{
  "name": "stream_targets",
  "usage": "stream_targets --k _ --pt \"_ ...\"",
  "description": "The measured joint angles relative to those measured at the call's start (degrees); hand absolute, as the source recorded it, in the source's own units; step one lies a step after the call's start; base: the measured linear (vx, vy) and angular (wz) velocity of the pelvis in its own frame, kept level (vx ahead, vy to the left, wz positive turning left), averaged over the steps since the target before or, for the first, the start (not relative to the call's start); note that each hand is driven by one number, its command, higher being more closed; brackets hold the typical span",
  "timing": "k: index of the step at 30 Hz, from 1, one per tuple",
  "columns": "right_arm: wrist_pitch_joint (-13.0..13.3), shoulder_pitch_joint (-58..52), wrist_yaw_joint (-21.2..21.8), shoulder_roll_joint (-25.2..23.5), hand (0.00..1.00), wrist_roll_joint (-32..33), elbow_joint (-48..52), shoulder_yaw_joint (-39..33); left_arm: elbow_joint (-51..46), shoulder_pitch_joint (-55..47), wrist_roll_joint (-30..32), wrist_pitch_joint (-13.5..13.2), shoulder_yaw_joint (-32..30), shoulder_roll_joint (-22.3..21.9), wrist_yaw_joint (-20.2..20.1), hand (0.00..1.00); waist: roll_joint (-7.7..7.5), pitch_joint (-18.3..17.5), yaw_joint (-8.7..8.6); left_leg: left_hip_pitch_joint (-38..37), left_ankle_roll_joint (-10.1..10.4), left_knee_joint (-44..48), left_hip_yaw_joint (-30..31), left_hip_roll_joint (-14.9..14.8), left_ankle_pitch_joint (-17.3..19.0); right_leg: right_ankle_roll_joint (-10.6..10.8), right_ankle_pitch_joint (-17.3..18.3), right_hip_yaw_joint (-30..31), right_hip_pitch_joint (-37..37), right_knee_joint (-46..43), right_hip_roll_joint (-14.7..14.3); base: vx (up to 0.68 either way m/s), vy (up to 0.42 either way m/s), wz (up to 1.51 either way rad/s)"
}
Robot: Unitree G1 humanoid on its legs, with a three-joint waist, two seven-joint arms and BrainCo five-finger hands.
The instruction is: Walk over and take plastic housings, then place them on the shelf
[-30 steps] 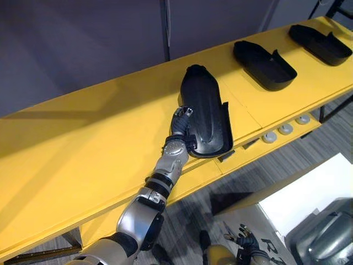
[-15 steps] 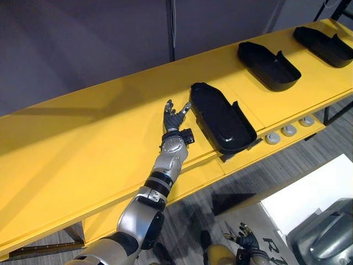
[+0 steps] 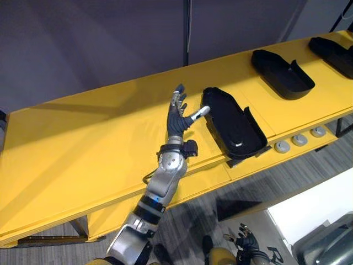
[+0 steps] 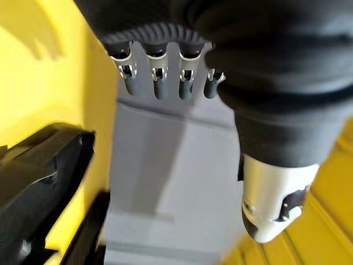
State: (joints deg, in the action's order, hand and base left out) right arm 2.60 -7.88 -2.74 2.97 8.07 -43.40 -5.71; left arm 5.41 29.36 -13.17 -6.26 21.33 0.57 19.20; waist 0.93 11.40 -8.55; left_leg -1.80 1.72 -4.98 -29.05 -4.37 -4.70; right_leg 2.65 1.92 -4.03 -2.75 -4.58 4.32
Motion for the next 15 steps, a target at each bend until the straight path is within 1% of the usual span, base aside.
stream_targets --k 1,3,4,5,8,9,10,11,12,15 --pt "0.0 0.9 0.5 0.4 0.0 0.0 -1.5 0.0 -1.0 -0.4 0.0 -0.4 1.1 0.8 -2.3 1.0 0.0 0.0 0.0 0.1 0.0 0.0 0.2 0.1 0.0 0.2 -0.3 0.0 0.1 0.4 0.1 0.0 0.0 0.0" --pt "0.0 1.8 0.8 0.9 0.0 0.0 -3.2 0.0 -2.0 -0.4 0.0 -0.5 3.1 1.9 -4.9 1.0 0.04 0.0 -0.04 0.1 0.0 0.0 0.6 0.3 0.0 0.3 -1.0 0.1 0.7 1.7 0.2 0.0 0.008 -0.03" --pt "0.0 2.0 1.0 1.1 0.0 0.0 -3.6 0.0 -2.3 -0.4 0.0 -1.0 4.3 2.5 -7.1 1.0 0.06 0.0 -0.13 0.1 0.0 0.0 0.7 0.4 0.0 0.4 -1.4 0.3 0.8 2.2 0.2 -0.01 0.011 -0.08" --pt "0.0 2.2 1.2 1.3 0.0 0.0 -4.0 0.0 -2.3 -0.4 0.0 -1.2 4.9 2.7 -8.0 1.0 0.06 0.0 -0.15 0.1 0.0 0.0 0.8 0.4 0.0 0.4 -1.6 0.5 0.8 2.4 0.2 -0.02 0.014 -0.12" --pt "0.0 3.4 1.8 2.4 0.0 -0.1 -6.7 -0.1 -2.2 -0.3 0.1 -1.3 8.5 3.6 -12.5 1.0 0.11 -0.1 -0.4 0.1 0.0 0.0 1.1 0.6 0.0 0.6 -2.5 1.8 0.7 3.5 0.3 -0.03 0.003 -0.2" --pt "0.0 3.4 1.8 2.6 0.0 -0.1 -6.9 -0.1 -2.1 -0.1 0.2 -1.3 9.6 3.9 -13.5 1.0 0.15 -0.1 -0.68 0.1 0.0 0.0 1.4 0.6 0.0 0.7 -2.6 1.9 0.6 3.5 0.3 -0.04 -0.011 -0.12" --pt "0.0 3.5 1.9 3.1 0.0 -0.5 -7.3 0.0 -1.9 0.1 1.2 -1.3 10.8 4.0 -14.8 1.0 0.19 -0.1 -1.52 0.1 0.0 0.0 1.9 0.7 0.0 0.7 -2.6 1.9 0.6 3.5 0.4 -0.04 -0.009 -0.01" --pt "0.0 3.5 1.9 3.1 0.0 -0.6 -7.7 0.0 -1.7 0.3 1.4 -1.3 11.5 4.2 -15.1 1.0 0.19 -0.1 -1.88 0.1 0.0 0.0 2.0 0.7 0.0 0.7 -2.6 1.9 0.6 3.4 0.4 -0.06 -0.005 -0.06" --pt "-0.1 3.3 1.9 3.5 0.0 -0.6 -8.4 0.0 -0.6 1.2 2.5 -1.4 13.1 4.2 -16.3 1.0 0.25 -0.1 -2.24 0.1 0.0 0.0 2.0 0.7 0.0 0.8 -2.9 2.2 0.3 3.5 0.4 -0.06 -0.003 -0.1" --pt "-0.1 3.4 1.9 3.5 0.0 -0.7 -8.6 0.1 3.0 3.3 4.0 -1.4 14.5 4.1 -17.3 1.0 0.33 -0.1 -2.83 0.2 0.0 0.0 1.9 0.6 0.1 0.8 -3.4 3.2 -0.3 3.5 0.3 -0.07 -0.003 -0.17"
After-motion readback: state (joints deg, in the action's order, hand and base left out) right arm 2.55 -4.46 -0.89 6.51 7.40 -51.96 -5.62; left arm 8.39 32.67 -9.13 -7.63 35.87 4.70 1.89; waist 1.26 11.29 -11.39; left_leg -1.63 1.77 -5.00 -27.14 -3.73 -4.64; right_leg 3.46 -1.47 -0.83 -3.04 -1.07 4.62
